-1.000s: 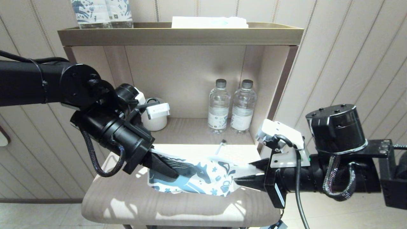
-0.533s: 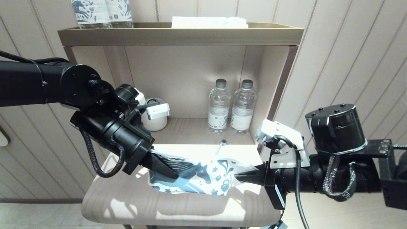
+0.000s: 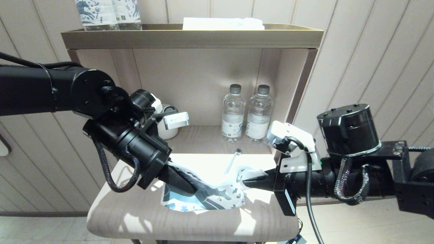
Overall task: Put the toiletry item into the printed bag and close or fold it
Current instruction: Pick up the toothpaste
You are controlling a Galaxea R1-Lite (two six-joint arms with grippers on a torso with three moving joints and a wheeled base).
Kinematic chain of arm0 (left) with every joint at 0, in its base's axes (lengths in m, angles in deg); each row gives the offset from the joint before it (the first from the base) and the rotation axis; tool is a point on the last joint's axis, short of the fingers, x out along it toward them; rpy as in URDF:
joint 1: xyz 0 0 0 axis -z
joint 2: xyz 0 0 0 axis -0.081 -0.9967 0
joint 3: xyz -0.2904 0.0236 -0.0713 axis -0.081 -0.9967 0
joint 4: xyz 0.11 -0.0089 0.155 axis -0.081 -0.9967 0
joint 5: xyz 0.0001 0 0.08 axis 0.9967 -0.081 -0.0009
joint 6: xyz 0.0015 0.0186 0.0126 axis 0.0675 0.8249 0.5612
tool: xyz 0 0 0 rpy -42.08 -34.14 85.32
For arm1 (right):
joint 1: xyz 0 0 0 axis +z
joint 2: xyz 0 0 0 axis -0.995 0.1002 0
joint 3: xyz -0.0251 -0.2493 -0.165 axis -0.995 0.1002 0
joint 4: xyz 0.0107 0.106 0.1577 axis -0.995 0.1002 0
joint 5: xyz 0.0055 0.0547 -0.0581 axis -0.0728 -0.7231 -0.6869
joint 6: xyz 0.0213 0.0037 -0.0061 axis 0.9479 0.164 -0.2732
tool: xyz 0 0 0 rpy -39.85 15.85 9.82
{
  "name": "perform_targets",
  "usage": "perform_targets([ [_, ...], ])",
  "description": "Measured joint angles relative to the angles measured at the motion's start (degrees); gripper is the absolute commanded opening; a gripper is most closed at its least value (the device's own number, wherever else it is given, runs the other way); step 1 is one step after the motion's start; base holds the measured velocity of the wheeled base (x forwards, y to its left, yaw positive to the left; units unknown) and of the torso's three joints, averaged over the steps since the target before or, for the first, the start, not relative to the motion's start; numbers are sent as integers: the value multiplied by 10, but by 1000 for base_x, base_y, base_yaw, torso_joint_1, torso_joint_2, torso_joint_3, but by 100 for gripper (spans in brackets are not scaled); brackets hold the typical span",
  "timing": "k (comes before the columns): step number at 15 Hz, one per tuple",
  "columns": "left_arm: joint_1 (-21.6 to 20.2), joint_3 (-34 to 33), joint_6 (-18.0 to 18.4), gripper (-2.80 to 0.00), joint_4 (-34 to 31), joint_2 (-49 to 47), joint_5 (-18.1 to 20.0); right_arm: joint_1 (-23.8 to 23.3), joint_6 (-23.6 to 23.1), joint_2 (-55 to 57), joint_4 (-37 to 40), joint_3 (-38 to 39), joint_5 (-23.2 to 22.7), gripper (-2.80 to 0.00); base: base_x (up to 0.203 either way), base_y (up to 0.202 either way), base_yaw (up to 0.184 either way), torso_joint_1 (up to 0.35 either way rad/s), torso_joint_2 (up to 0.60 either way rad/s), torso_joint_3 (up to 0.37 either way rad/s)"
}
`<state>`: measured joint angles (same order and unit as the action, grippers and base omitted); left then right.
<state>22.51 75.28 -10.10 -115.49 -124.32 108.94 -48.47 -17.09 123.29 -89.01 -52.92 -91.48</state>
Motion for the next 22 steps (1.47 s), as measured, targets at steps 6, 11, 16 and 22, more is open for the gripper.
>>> perform_targets([
  [6, 3, 1, 0, -280, 8, -17, -2, 33, -1, 23, 3, -18, 3, -280, 0, 0, 0, 0, 0, 0],
  [11, -12, 0, -4, -280, 8, -16, -2, 1, -3, -6, 4, 10, 5, -280, 0, 0, 0, 0, 0, 0],
  [16, -31, 0, -7, -280, 8, -12, -2, -12, -4, -43, 4, 40, 5, -280, 0, 0, 0, 0, 0, 0],
  [22, -32, 24, -23, -280, 6, -19, -2, -6, -4, -53, 4, 58, 5, -280, 0, 0, 0, 0, 0, 0],
])
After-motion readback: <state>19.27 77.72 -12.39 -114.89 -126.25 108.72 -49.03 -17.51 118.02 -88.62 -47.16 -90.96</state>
